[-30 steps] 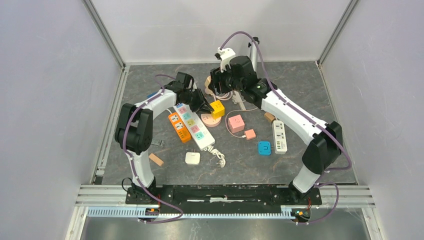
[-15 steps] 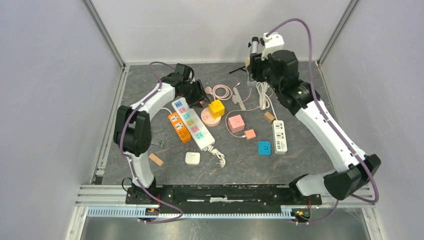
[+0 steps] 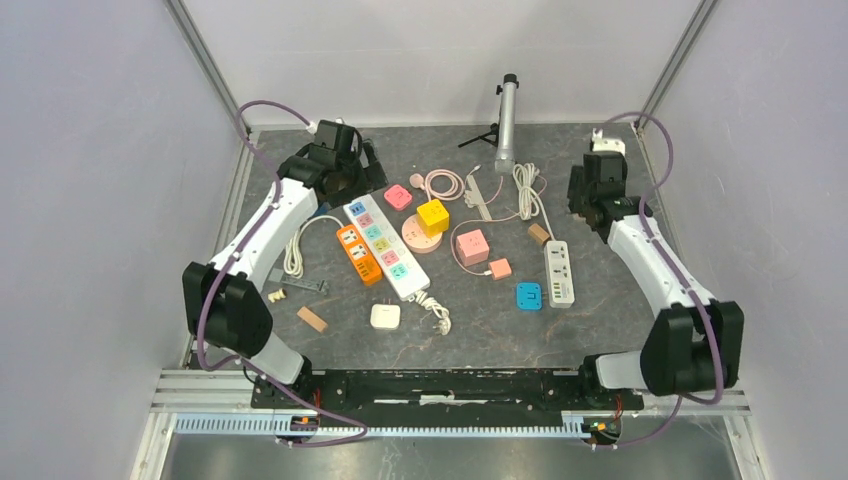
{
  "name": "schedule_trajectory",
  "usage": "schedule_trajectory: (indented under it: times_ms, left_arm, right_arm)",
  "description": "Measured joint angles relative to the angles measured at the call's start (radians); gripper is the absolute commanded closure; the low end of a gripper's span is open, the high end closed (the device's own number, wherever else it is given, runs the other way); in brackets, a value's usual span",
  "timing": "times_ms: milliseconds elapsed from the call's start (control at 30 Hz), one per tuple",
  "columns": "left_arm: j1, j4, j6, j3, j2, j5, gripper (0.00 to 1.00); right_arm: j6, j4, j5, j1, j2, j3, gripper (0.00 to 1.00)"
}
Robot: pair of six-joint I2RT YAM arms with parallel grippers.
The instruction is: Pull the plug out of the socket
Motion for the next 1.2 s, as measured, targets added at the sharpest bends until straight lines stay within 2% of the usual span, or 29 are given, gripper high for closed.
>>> schedule_trajectory:
  times_ms: [167, 433, 500, 533, 633, 767, 933, 1200]
  left_arm:
    - [0.018, -0.031, 0.006, -0.034, -0.007, -0.077, 0.0]
    - [0.062, -0.05, 0.006, -0.082, -0.007, -0.076, 0.0]
    - [0.069, -0.049, 0.006, -0.09, -0.007, -0.073, 0.0]
    - [0.074, -0.048, 0.006, -0.095, -0.009, -0.07, 0.0]
    - [0.09, -0.043, 0.005, -0.107, -0.016, -0.064, 0.0]
    - [0.126, -0.039, -0.004, -0.119, -0.03, -0.018, 0.0]
    - [0.16, -0.019, -0.006, -0.125, -0.029, 0.098, 0.03]
    - [0.16, 0.021, -0.013, -0.148, -0.023, 0.227, 0.06]
  right_arm:
    - [0.042, 0.017, -0.039, -0.094, 0.099, -0.111, 1.0]
    - [0.034, 0.057, 0.013, -0.1, 0.191, -0.125, 1.0]
    - [0.026, 0.058, 0.028, -0.1, 0.221, -0.119, 0.94]
    - [0.024, 0.06, 0.033, -0.1, 0.233, -0.118, 0.86]
    - [0.016, 0.069, 0.043, -0.099, 0.259, -0.105, 0.53]
    - [0.004, 0.077, 0.042, -0.099, 0.271, -0.095, 0.3]
    - [-0.007, 0.084, -0.012, -0.1, 0.271, -0.095, 0.13]
    - [-0.008, 0.085, -0.103, -0.1, 0.25, -0.074, 0.08]
